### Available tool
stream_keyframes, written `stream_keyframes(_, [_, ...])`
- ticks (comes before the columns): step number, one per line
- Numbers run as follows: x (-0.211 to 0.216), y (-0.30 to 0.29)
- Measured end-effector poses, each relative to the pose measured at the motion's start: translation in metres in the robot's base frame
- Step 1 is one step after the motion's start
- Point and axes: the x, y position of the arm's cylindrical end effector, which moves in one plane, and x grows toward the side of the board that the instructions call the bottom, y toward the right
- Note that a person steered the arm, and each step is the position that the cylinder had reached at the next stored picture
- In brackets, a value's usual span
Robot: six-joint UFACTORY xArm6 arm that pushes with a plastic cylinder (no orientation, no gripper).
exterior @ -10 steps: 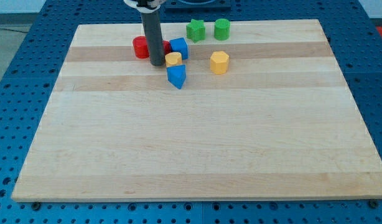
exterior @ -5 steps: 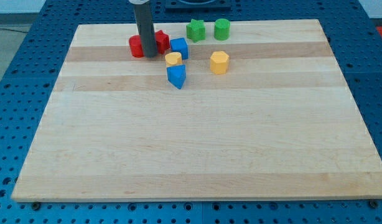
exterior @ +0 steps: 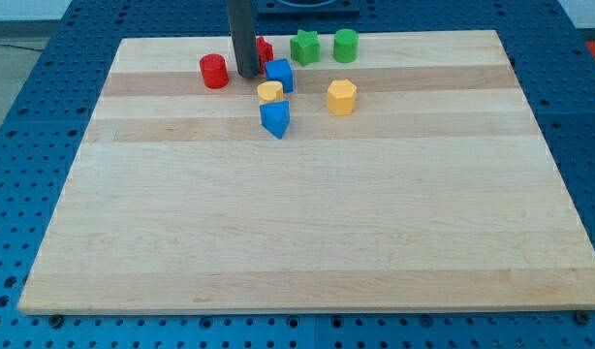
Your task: Move the red star parallel left to the green star
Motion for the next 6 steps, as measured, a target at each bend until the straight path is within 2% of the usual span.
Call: stream_keyframes(6, [-0.0087,0.0057])
